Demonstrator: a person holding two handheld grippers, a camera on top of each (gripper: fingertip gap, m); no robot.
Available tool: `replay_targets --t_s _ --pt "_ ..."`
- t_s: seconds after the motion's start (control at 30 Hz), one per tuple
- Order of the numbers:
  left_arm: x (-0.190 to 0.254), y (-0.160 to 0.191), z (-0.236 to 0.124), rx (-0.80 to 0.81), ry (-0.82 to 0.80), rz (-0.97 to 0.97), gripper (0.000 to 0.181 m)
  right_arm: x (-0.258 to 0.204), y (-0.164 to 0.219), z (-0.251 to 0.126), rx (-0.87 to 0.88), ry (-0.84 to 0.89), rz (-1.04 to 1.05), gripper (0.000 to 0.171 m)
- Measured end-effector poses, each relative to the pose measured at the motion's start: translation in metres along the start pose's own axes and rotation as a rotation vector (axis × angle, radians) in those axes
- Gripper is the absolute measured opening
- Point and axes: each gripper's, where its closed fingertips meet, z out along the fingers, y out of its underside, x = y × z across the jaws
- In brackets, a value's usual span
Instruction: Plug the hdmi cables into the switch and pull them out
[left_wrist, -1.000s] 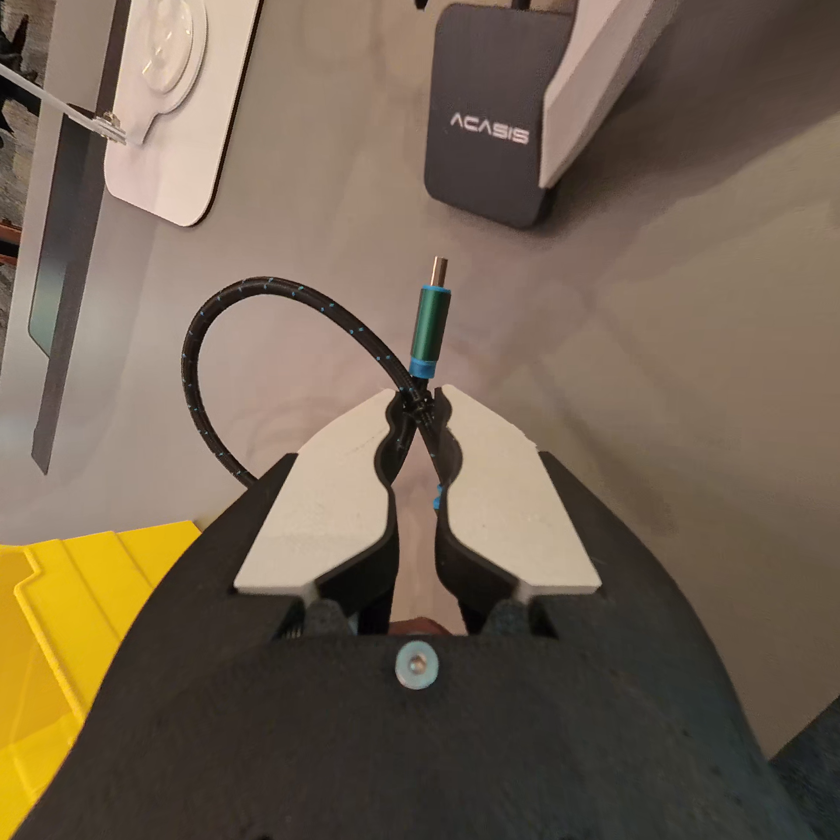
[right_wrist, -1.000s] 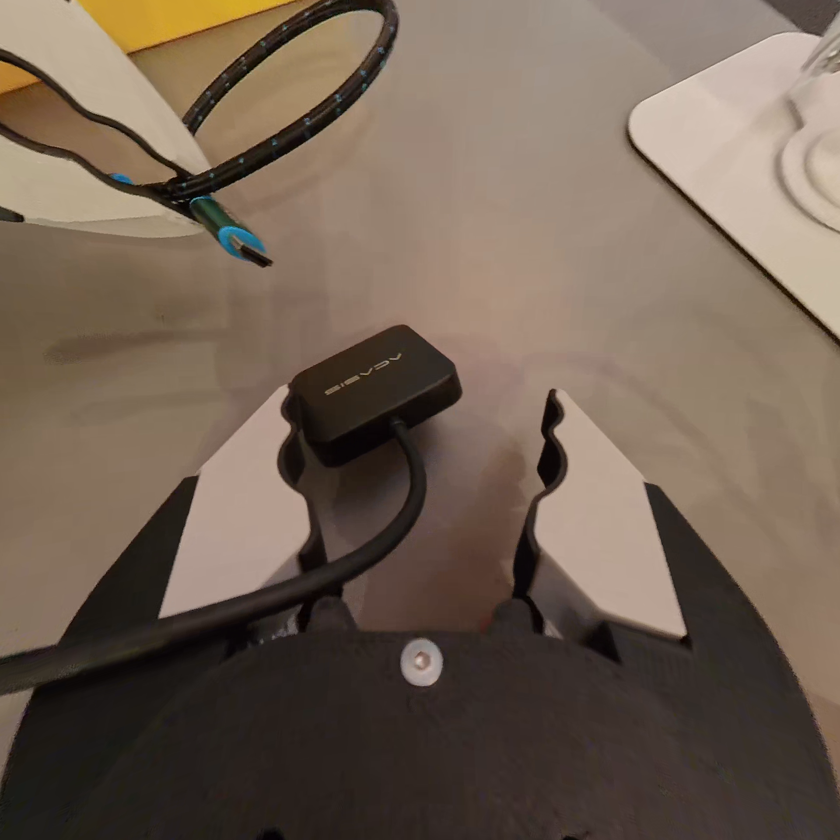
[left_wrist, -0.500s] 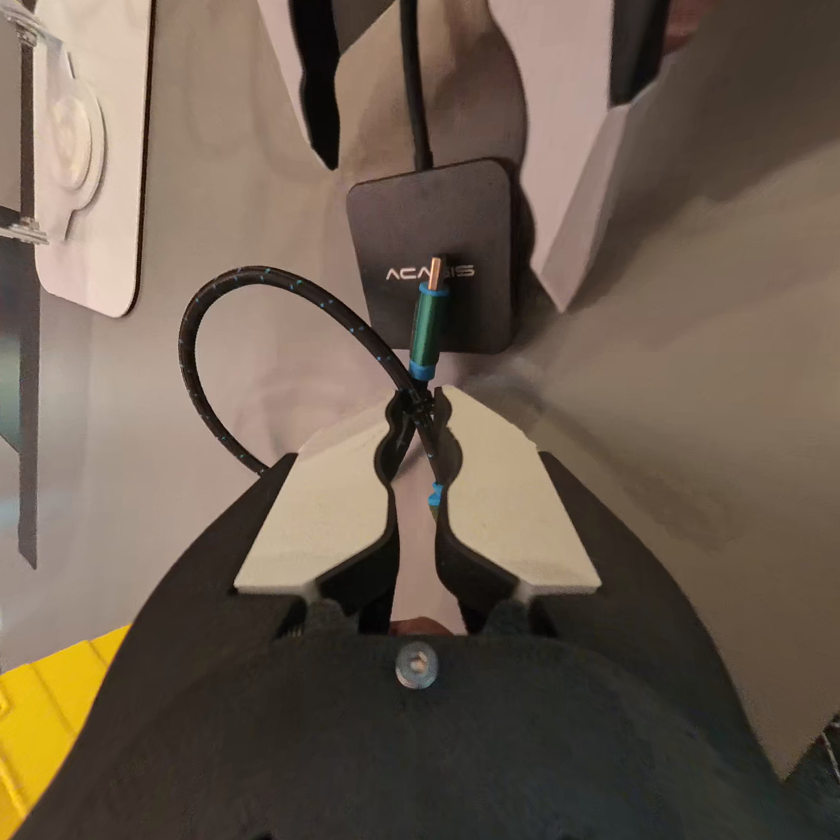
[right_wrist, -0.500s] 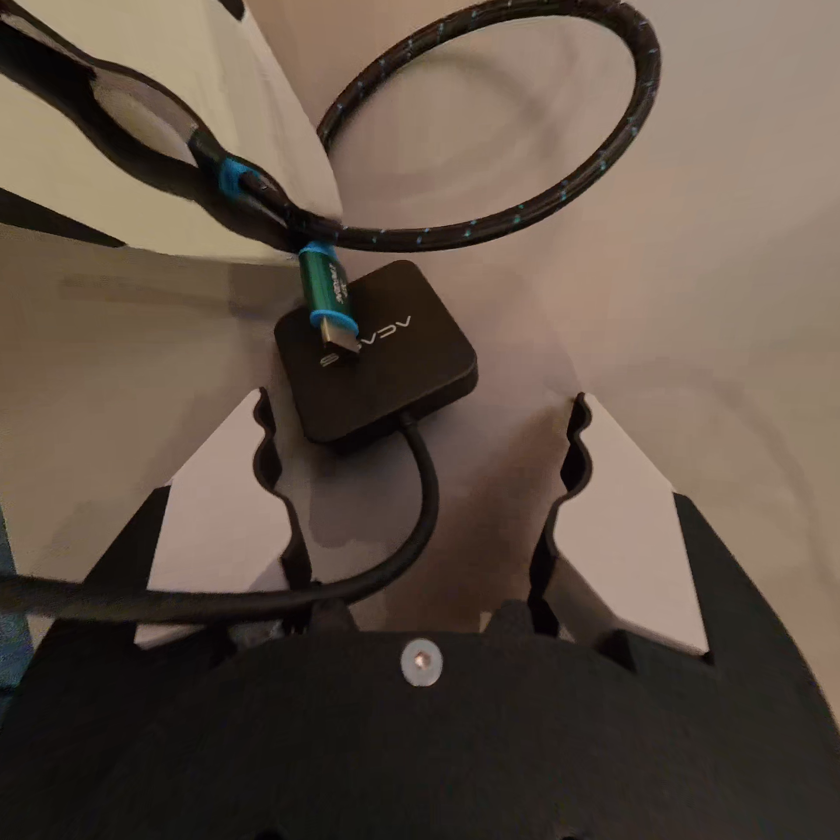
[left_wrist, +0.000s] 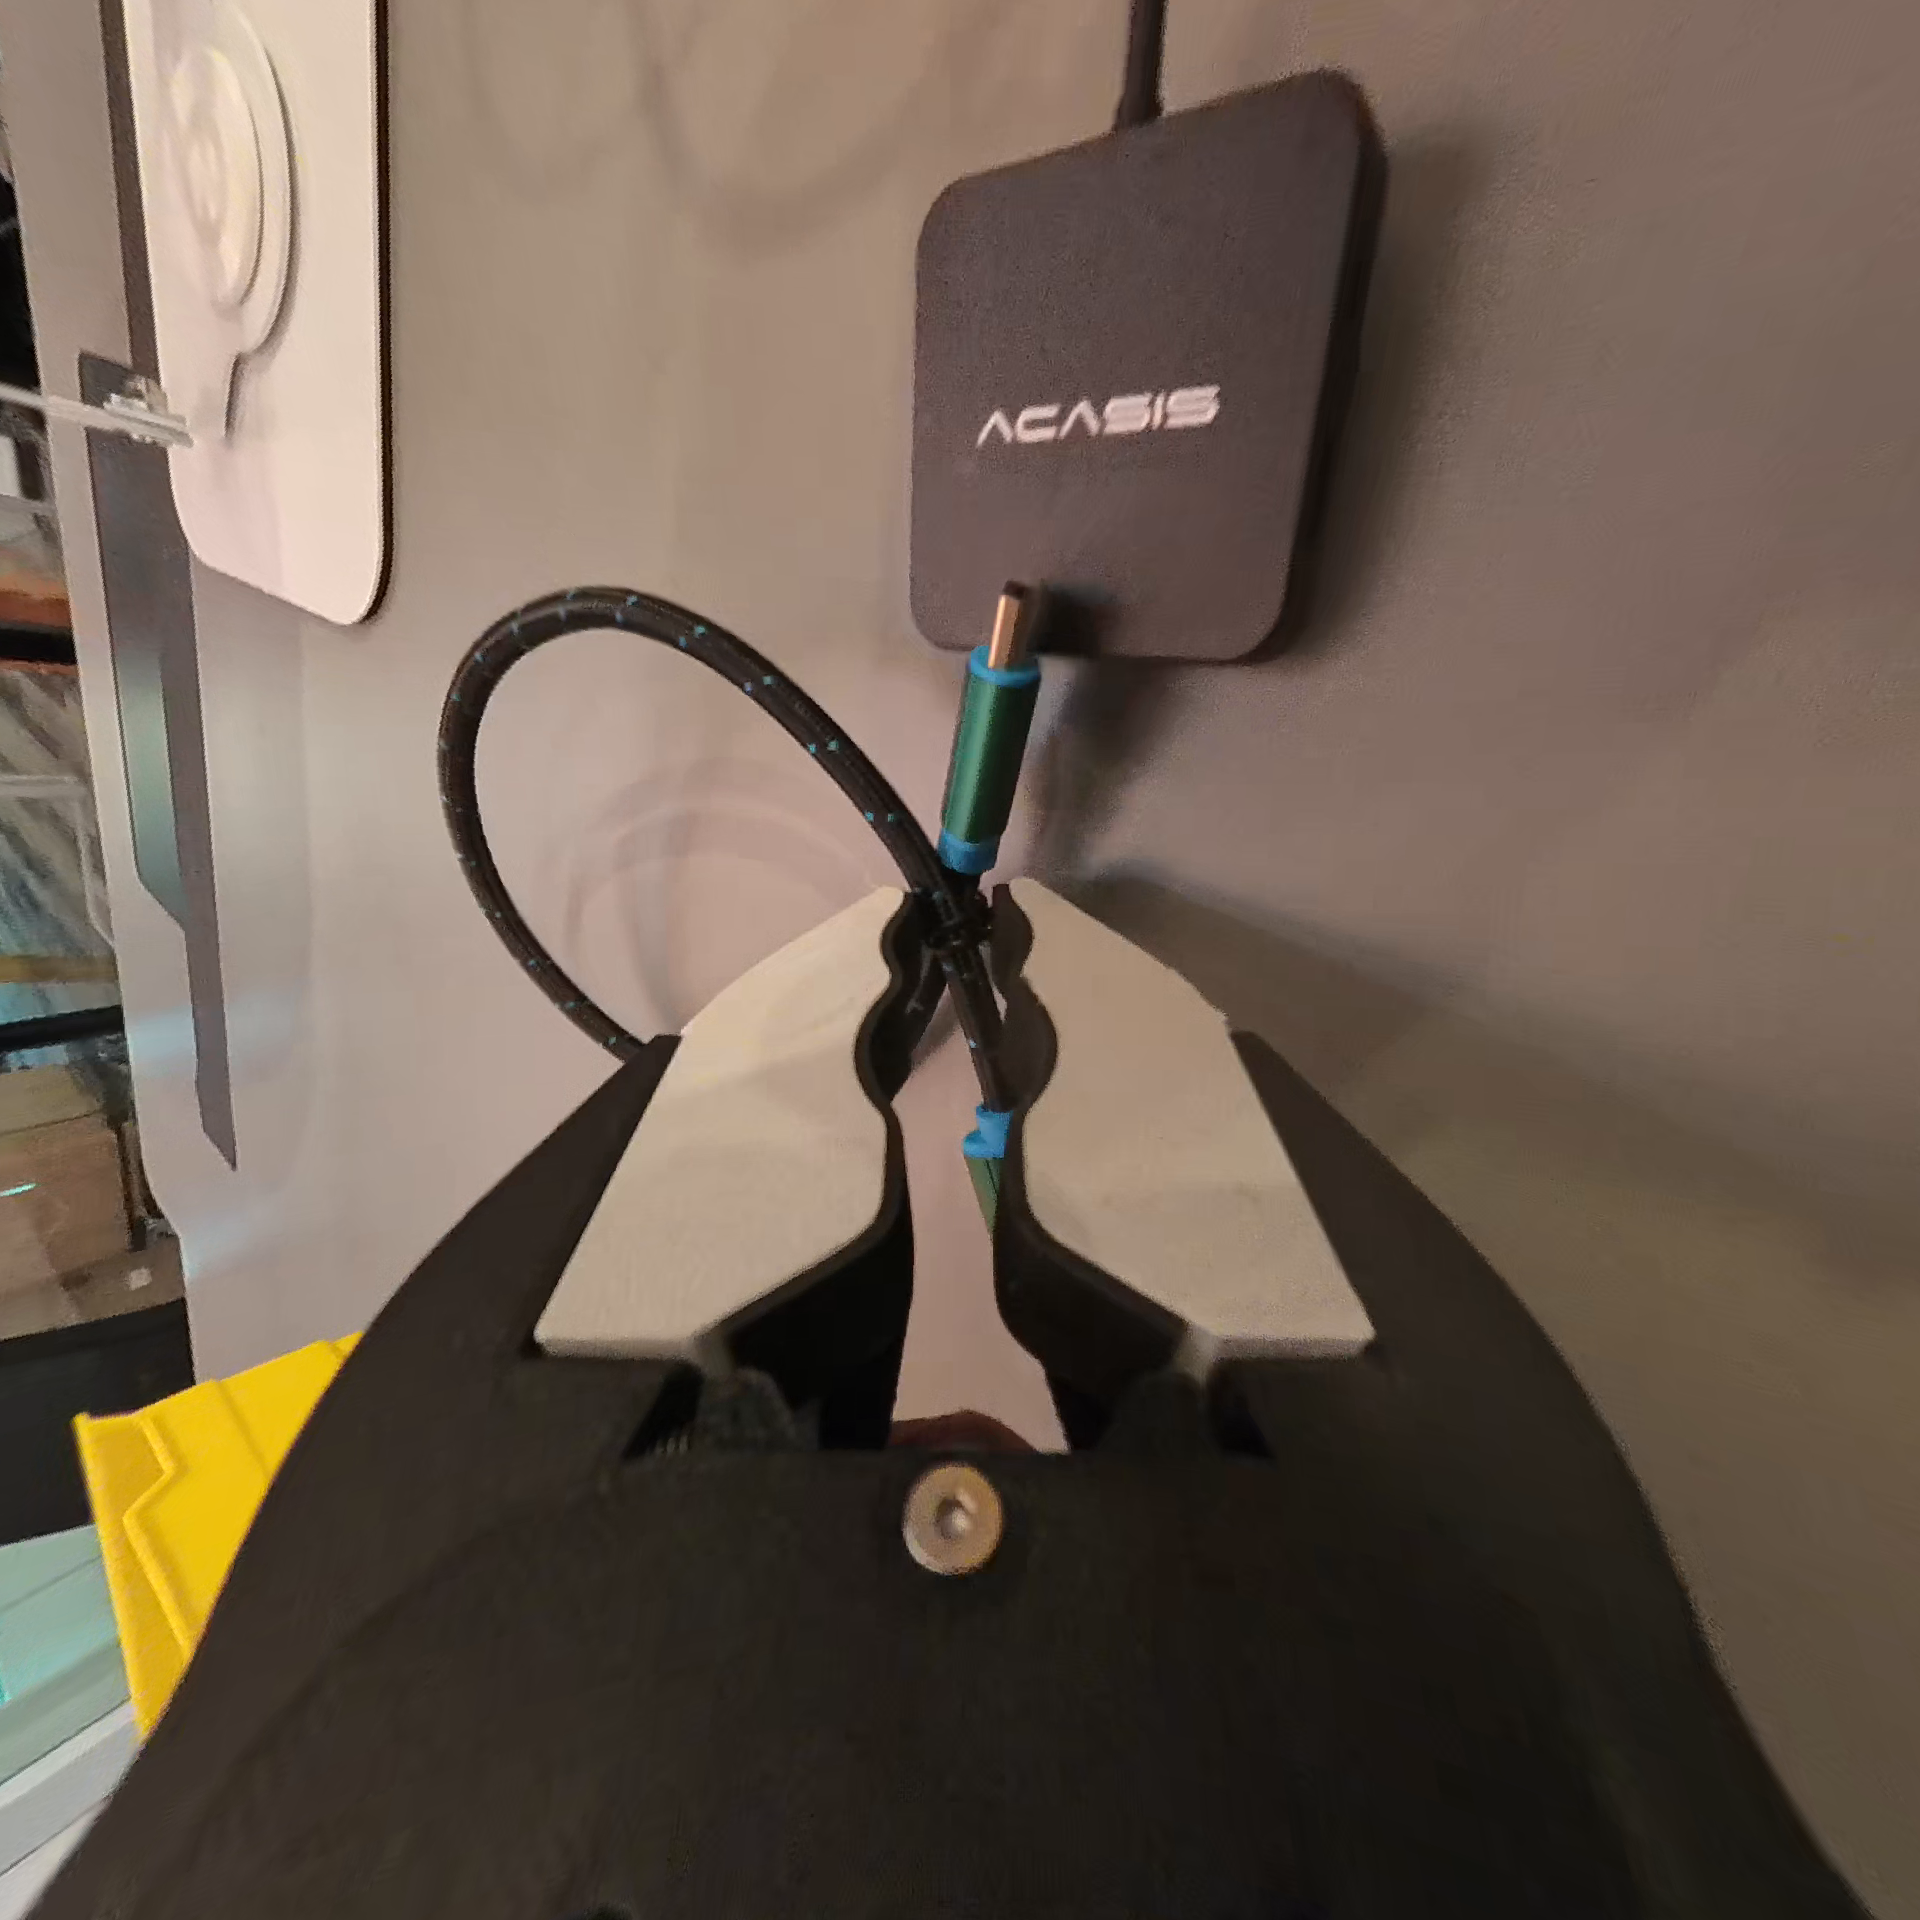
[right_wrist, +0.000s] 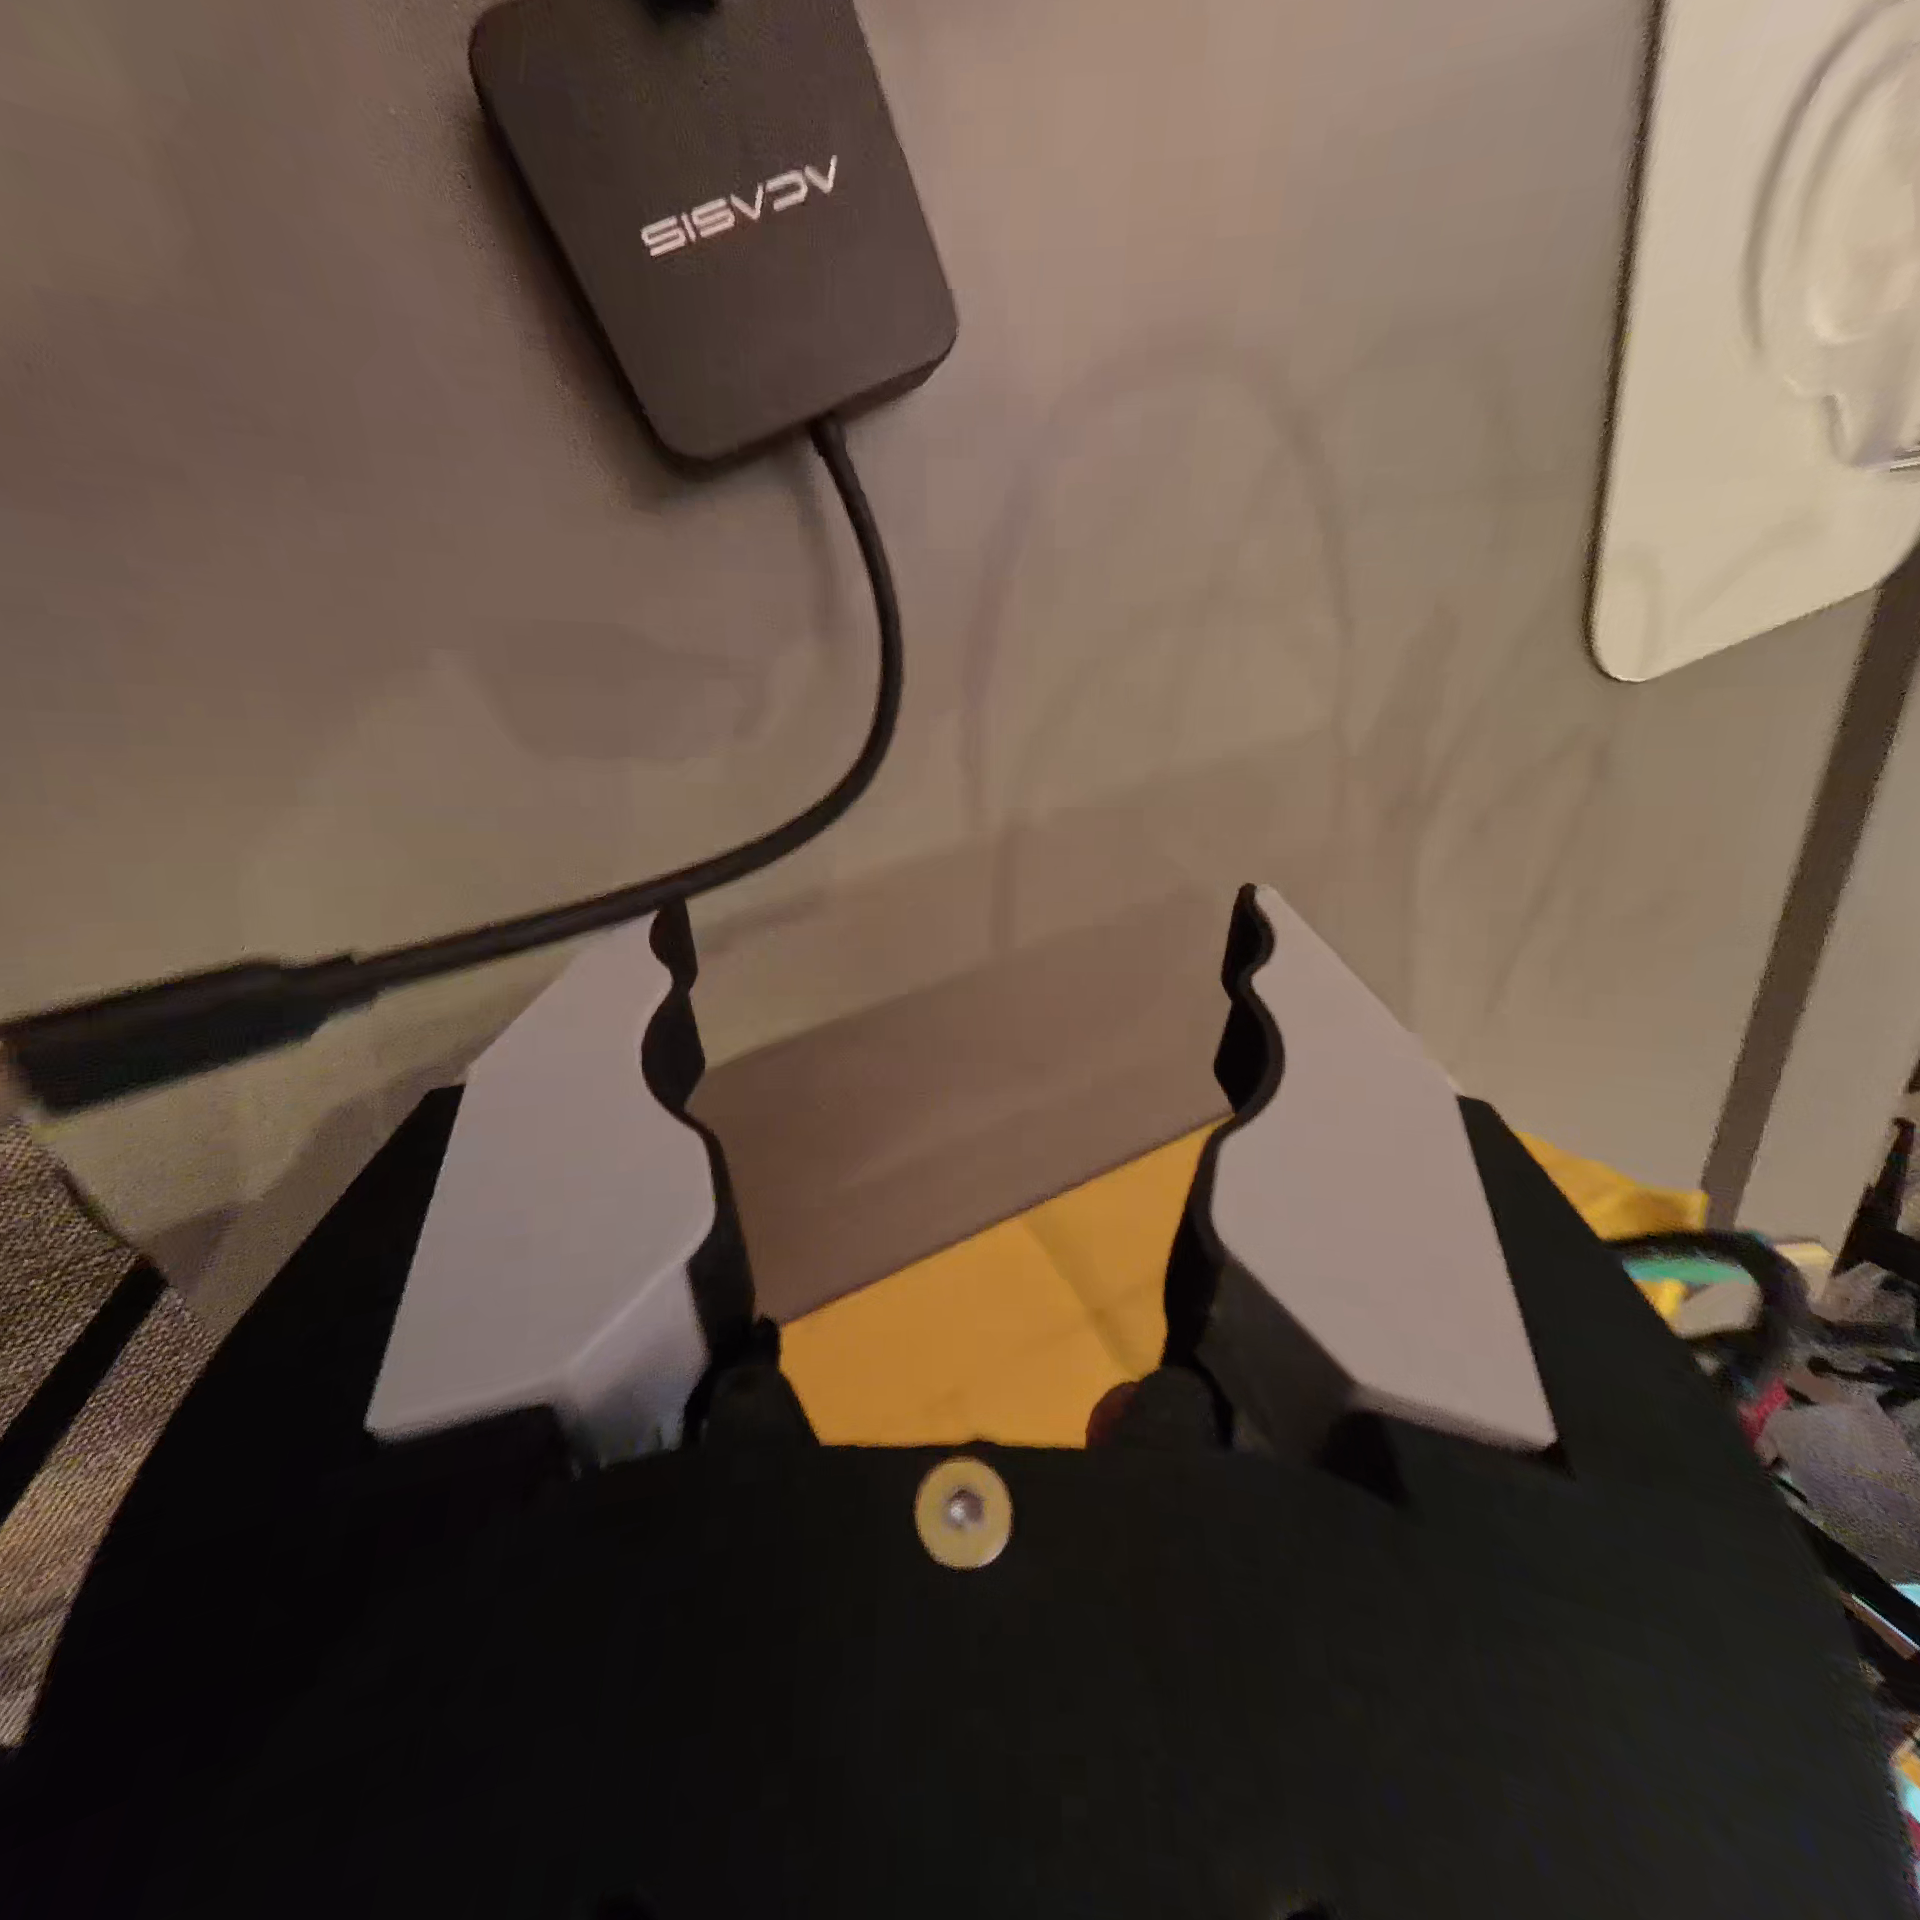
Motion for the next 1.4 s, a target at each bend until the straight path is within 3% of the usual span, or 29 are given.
replay_targets --t_s 0.2,0.3,0.43,0.53,0.6,0.7,0.8,0.87,1.4 --pt "-0.010 0.010 0.005 -0.020 -0.027 -0.017 0.011 0.010 -0.023 -0.058 0.183 0.074 0.005 0.089" --pt "-0.012 0.010 0.005 -0.006 -0.037 -0.044 0.011 0.020 -0.035 -0.065 0.233 0.126 0.021 0.059" --pt "-0.033 -0.008 -0.014 0.119 -0.178 -0.047 0.011 -0.002 -0.097 -0.060 0.559 -0.066 0.119 0.049" --pt "-0.051 -0.024 -0.042 0.206 -0.325 0.003 0.011 -0.003 -0.123 -0.045 0.678 -0.162 0.268 0.051" --pt "-0.056 -0.033 -0.056 0.245 -0.383 0.054 0.011 -0.003 -0.138 -0.049 0.802 -0.251 0.350 0.038" --pt "-0.058 -0.040 -0.065 0.259 -0.418 0.091 0.011 -0.001 -0.150 -0.060 0.934 -0.388 0.467 0.035" --pt "-0.057 -0.045 -0.070 0.272 -0.433 0.109 0.011 -0.001 -0.150 -0.052 0.912 -0.370 0.464 0.036" --pt "-0.056 -0.049 -0.074 0.289 -0.445 0.123 0.011 -0.003 -0.151 -0.052 0.916 -0.352 0.439 0.018" --pt "-0.065 -0.053 -0.092 0.330 -0.422 0.143 0.011 0.003 -0.148 -0.076 1.073 -0.412 0.450 0.013"
